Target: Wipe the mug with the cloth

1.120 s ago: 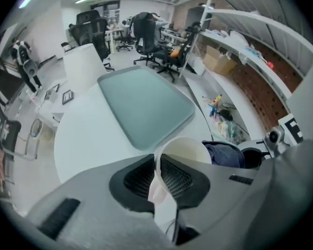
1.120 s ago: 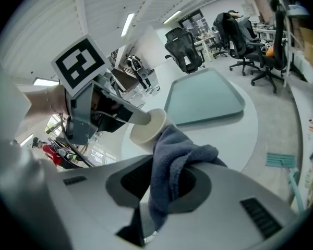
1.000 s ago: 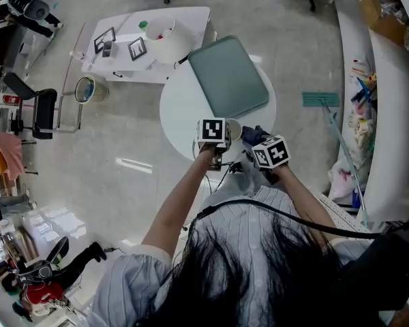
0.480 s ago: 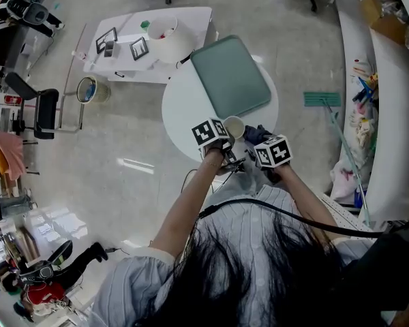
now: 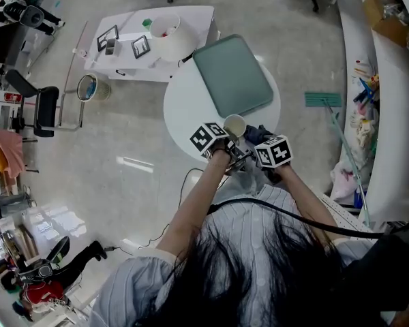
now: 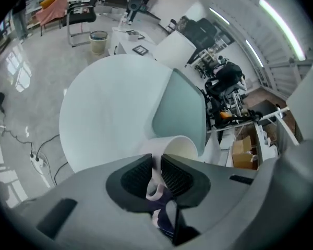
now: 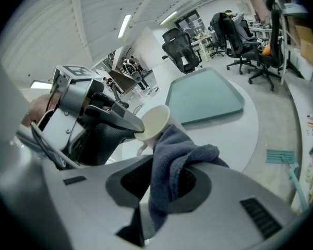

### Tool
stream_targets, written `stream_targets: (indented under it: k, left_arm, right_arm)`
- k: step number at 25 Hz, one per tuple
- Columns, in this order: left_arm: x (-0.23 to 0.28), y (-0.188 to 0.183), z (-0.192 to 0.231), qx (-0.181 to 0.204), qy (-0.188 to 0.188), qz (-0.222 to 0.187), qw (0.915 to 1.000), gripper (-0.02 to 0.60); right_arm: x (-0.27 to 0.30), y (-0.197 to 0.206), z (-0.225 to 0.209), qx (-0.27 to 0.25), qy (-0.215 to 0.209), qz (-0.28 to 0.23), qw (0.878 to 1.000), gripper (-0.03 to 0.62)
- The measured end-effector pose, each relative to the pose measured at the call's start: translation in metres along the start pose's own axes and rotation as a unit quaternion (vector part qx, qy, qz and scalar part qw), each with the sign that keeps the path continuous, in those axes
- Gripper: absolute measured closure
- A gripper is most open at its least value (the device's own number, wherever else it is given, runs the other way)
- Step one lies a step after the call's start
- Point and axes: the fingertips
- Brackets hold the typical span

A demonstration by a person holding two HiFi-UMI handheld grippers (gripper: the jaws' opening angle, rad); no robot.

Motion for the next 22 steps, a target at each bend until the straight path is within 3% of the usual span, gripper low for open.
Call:
stream_targets:
  k: [4,13,18,22]
  left_arm:
    - [-0.002,0.003,0.0,-0.048,0.009,0.006,0.9988,0.534]
    - [0.002,0.01,-0.006,-0.11,0.056,0.024,0.9921,0.534]
    - [0.0,0.011,-0.005,-0.119,0.059,0.029,0.9908,0.534]
    - [0.0,0.011,-0.006,-0.092,0.068,0.036,0.9928,0.532]
  right_arm:
    - [-0.001,-0.004,0.002,0.009,-0.001,-0.007,1.0,0.514]
    - [-0.002,-0.006,0.003,0.05,-0.022,-0.031,0.998,0.514]
    - [-0.002,-0.006,0.008,0.054,-0.026,-0.033,0.998,0.514]
    - [-0.004,-0.005,0.007,0.057,-0.025,-0.039,0.997,0.514]
Point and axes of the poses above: the fingertips, and each gripper's own axes: x forward along the fingers, z to its left, y out of its underside, and after that the axes turned 13 degrees about -y, right-handed
